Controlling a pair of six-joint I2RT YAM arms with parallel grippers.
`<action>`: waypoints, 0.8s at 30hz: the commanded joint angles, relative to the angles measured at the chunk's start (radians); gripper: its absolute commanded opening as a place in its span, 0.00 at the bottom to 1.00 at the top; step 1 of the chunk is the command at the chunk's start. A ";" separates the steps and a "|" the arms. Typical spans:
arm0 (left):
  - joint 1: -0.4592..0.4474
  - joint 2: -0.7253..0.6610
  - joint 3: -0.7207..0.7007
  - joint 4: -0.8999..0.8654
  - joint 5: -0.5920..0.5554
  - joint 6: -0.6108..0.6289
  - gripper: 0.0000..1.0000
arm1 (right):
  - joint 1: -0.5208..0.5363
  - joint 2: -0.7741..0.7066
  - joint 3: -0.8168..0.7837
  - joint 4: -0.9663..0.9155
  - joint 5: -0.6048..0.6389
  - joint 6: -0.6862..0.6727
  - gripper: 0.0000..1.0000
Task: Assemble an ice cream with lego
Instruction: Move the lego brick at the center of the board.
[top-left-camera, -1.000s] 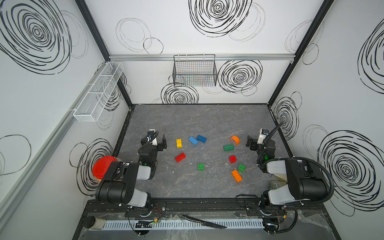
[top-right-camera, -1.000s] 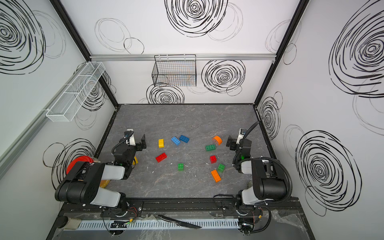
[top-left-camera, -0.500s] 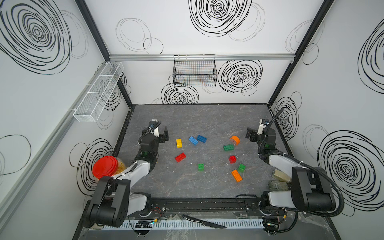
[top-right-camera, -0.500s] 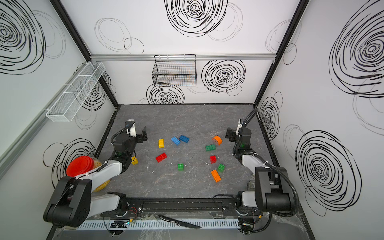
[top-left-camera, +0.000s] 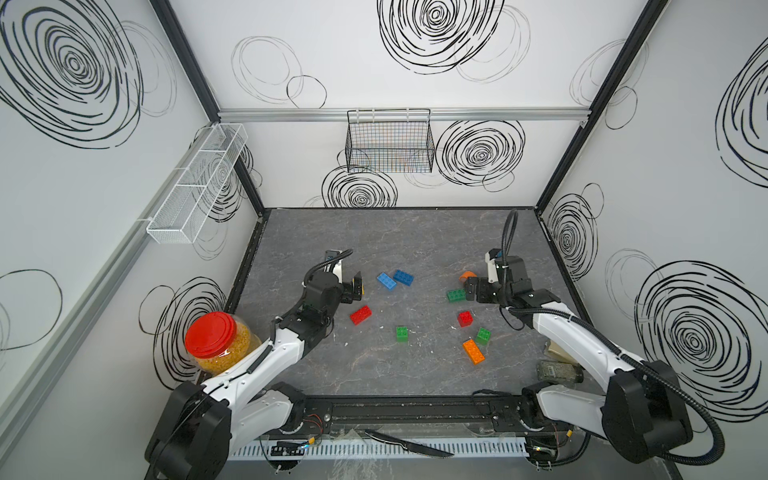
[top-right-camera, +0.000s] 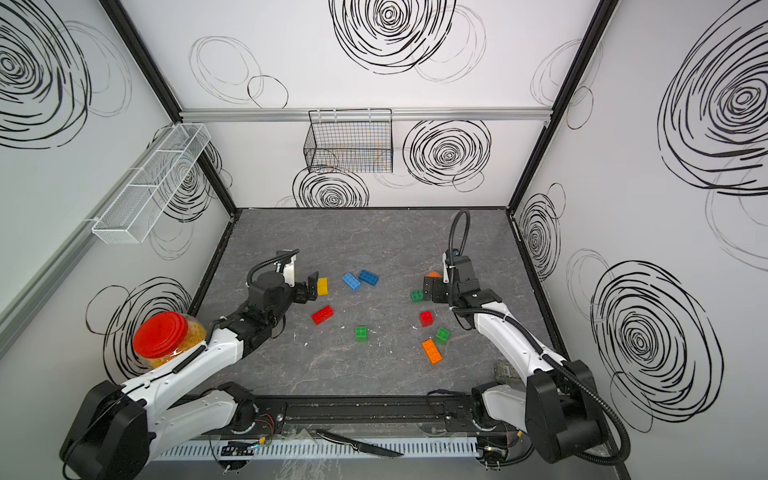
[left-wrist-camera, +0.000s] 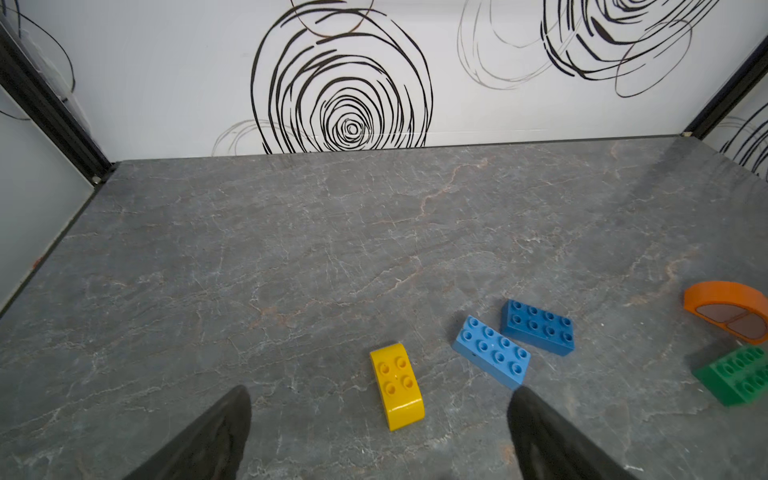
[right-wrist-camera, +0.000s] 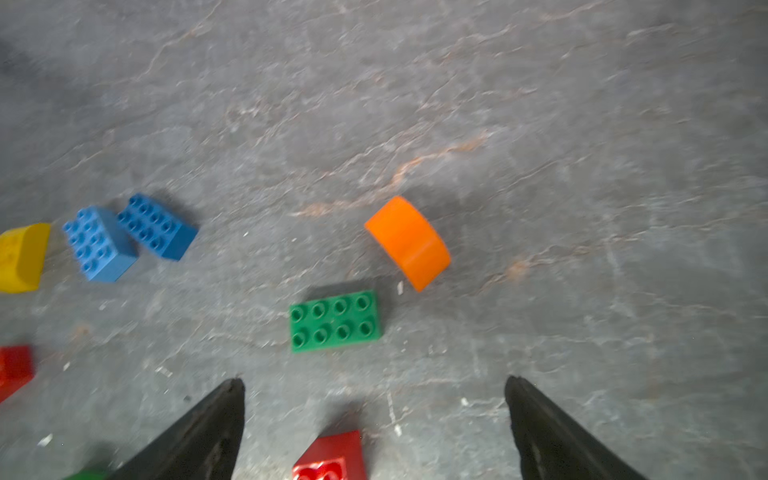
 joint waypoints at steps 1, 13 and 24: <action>-0.017 -0.027 0.009 -0.061 0.011 -0.124 0.99 | 0.033 0.012 0.046 -0.176 -0.104 0.046 0.99; -0.047 -0.101 -0.024 -0.127 0.068 -0.194 0.99 | 0.151 0.196 0.098 -0.302 -0.097 0.115 0.78; -0.047 -0.137 -0.069 -0.144 0.058 -0.234 0.99 | 0.166 0.286 0.134 -0.332 0.001 0.120 0.67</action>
